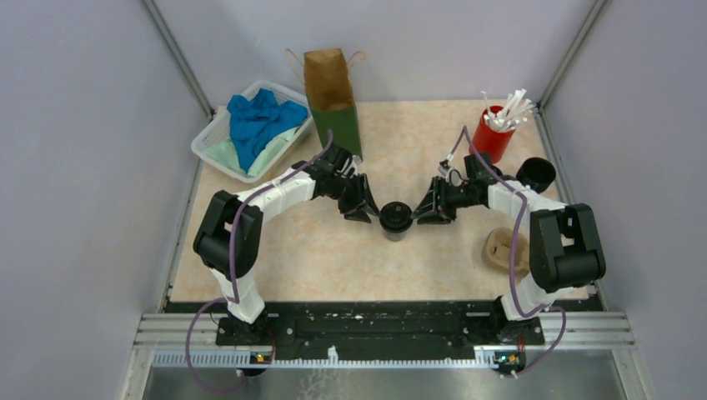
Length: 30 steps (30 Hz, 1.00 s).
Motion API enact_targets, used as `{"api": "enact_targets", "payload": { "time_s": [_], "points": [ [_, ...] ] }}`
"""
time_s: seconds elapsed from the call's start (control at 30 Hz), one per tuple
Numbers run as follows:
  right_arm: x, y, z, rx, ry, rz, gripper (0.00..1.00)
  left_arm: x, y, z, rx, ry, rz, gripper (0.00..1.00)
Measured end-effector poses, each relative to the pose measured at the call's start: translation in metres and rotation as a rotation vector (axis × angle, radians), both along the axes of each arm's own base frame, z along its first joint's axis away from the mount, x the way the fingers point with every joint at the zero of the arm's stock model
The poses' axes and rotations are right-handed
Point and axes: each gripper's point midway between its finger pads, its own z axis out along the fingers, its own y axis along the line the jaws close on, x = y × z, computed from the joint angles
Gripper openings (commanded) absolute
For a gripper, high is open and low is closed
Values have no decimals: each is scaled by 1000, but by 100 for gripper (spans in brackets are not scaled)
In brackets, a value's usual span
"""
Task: Pack the takeout coffee
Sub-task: Close the cup lid on the coffee cup.
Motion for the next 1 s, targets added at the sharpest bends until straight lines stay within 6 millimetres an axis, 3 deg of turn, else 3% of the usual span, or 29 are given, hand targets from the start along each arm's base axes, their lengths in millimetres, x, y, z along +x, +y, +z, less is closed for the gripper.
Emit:
{"api": "enact_targets", "payload": {
  "time_s": [1.0],
  "points": [
    [1,-9,-4,-33,21,-71,30,-5,-3,-6,38,-52,-64,48]
  ]
}}
